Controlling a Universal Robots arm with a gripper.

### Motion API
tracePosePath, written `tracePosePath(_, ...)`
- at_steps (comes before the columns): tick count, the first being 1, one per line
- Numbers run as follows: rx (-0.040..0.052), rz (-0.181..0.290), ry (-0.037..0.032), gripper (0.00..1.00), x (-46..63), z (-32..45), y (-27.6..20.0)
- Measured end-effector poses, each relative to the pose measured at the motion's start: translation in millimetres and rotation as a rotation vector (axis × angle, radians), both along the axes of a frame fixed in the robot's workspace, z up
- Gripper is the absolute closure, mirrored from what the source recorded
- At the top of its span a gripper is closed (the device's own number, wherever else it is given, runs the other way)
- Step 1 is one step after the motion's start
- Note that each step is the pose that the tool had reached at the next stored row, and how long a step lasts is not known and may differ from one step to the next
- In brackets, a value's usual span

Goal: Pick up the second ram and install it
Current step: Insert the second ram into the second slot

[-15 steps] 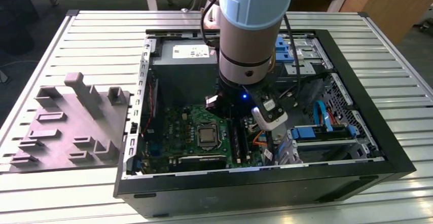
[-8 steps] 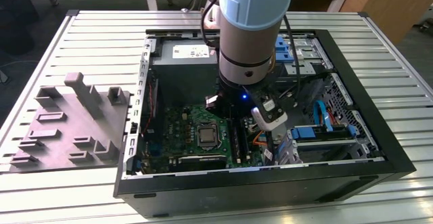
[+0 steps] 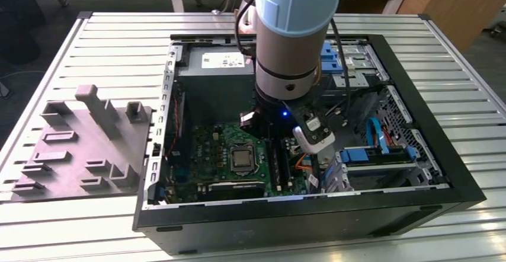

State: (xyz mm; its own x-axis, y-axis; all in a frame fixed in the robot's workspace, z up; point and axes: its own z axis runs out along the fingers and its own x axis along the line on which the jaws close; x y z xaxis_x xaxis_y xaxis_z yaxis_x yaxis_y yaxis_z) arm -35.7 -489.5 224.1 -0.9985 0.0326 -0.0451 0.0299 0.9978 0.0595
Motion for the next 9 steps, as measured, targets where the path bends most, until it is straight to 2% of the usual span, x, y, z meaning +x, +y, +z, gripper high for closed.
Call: tracePosePath(9, 0.0001, 0.000, 0.0000, 0.89, -0.2, 0.0, -0.7)
